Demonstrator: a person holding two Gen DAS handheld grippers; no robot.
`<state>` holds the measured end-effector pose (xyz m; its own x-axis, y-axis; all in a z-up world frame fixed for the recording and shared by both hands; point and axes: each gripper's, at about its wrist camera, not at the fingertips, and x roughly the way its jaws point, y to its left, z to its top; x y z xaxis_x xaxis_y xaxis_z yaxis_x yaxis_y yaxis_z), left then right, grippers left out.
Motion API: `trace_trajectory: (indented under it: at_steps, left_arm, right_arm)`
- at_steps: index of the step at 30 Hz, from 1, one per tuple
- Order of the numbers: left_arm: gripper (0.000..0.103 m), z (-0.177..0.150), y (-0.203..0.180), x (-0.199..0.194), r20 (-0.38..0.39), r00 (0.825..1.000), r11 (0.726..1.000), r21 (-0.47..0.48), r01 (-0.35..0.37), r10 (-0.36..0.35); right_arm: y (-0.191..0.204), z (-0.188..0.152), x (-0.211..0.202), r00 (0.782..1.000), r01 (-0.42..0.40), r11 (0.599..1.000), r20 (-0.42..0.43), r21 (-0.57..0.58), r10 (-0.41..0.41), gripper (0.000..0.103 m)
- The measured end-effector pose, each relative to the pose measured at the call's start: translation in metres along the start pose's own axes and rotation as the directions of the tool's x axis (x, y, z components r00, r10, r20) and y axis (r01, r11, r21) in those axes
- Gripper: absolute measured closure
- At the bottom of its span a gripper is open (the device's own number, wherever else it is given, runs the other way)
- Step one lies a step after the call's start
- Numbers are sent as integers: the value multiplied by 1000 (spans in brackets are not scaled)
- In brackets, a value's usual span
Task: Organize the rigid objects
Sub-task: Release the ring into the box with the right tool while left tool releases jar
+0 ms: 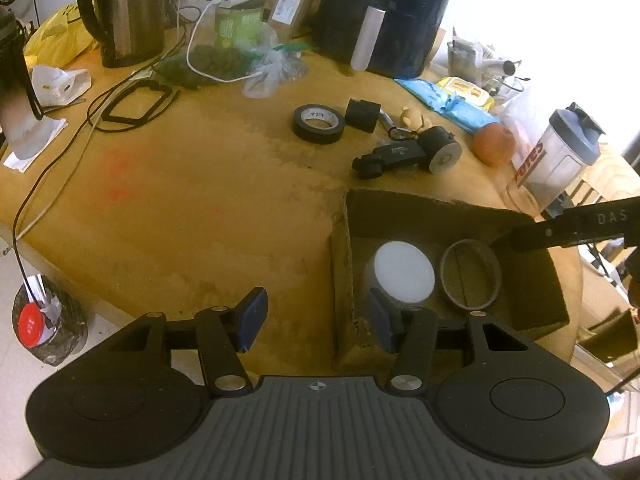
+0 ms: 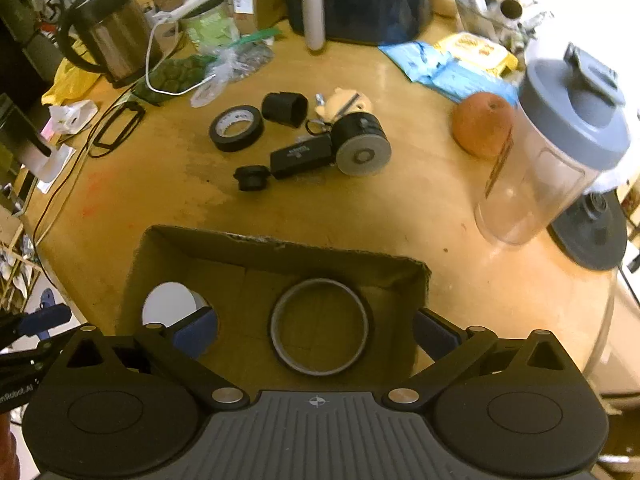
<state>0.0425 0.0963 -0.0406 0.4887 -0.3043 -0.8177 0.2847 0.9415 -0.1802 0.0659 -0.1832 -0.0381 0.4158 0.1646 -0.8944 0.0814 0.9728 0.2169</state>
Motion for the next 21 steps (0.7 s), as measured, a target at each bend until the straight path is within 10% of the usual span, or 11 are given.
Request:
trace_trajectory:
  at_steps: [21]
  left_arm:
    - [50,5,-26,4,-27,1000,999,-36,-7,6]
  right_arm:
    - [-17,-22,-7,1000,-24,1000,9,12,24,0]
